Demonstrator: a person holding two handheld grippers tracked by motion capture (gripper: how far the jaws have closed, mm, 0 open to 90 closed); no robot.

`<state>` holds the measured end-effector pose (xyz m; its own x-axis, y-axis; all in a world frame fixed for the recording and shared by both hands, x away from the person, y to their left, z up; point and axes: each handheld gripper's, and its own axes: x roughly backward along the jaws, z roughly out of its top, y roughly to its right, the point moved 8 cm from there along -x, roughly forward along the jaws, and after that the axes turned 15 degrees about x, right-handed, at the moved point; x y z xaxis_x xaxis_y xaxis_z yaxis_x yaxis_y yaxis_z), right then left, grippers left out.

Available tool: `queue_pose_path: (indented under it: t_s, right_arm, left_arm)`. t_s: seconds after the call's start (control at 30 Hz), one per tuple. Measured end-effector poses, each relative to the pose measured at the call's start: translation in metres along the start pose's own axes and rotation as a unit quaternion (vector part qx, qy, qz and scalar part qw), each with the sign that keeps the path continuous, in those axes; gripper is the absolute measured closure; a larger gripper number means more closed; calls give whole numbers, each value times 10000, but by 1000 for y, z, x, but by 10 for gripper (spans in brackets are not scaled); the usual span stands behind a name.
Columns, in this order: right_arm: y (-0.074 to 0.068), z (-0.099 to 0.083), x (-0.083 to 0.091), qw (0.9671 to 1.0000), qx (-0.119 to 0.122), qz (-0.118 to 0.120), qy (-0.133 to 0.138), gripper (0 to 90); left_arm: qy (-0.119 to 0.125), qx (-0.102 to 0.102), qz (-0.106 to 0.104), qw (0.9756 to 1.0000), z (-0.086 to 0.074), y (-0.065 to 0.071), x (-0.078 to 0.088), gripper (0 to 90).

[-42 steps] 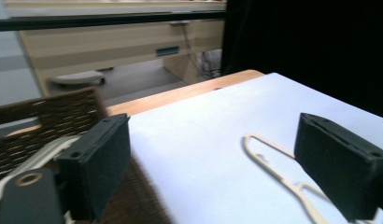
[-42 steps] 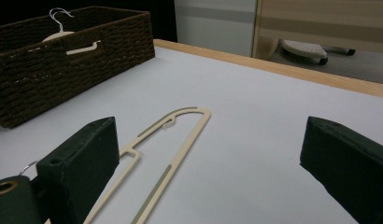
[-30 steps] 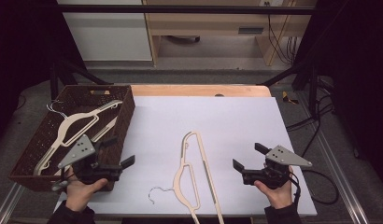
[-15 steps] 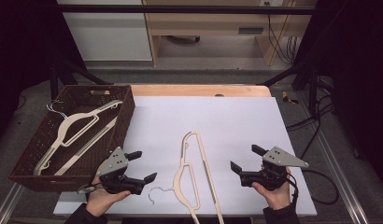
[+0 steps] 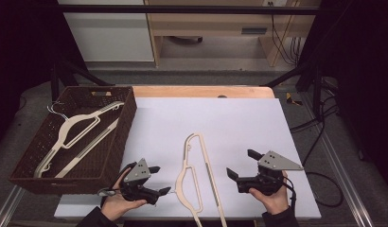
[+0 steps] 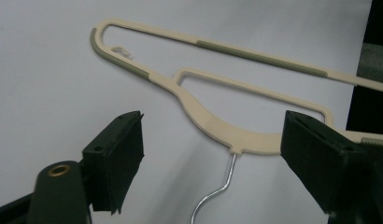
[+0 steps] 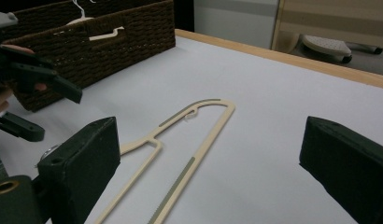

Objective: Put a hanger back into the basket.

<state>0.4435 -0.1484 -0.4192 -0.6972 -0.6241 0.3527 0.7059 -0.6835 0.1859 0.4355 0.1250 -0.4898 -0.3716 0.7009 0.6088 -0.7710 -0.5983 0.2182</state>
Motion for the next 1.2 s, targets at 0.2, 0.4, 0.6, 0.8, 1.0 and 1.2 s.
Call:
queue_pose_path:
  t_s: [0.2,0.4,0.6,0.8,1.0,1.2]
  right_arm:
    - [-5,0,-3,10000,15,48,-23,53]
    - [-7,-1,-5,10000,22,68,-58,54]
    - [-6,-2,-6,9999,24,75,-67,54]
    - [-6,-1,-5,9999,38,66,-71,54]
    - [-6,-1,-5,10000,37,36,-73,54]
    - [-8,-1,-7,9999,72,57,-101,54]
  left_arm:
    - [-423,-190,-146,9988,-10,3,-13,385]
    - [-736,-275,-152,9968,-19,-1,-23,525]
    - [-933,-386,-163,9948,-25,0,-31,621]
    - [-1088,-581,-79,9923,-28,-2,-33,694]
    - [-1120,-643,-25,9916,-30,2,-33,768]
    - [-1196,-587,-153,9910,-29,1,-33,803]
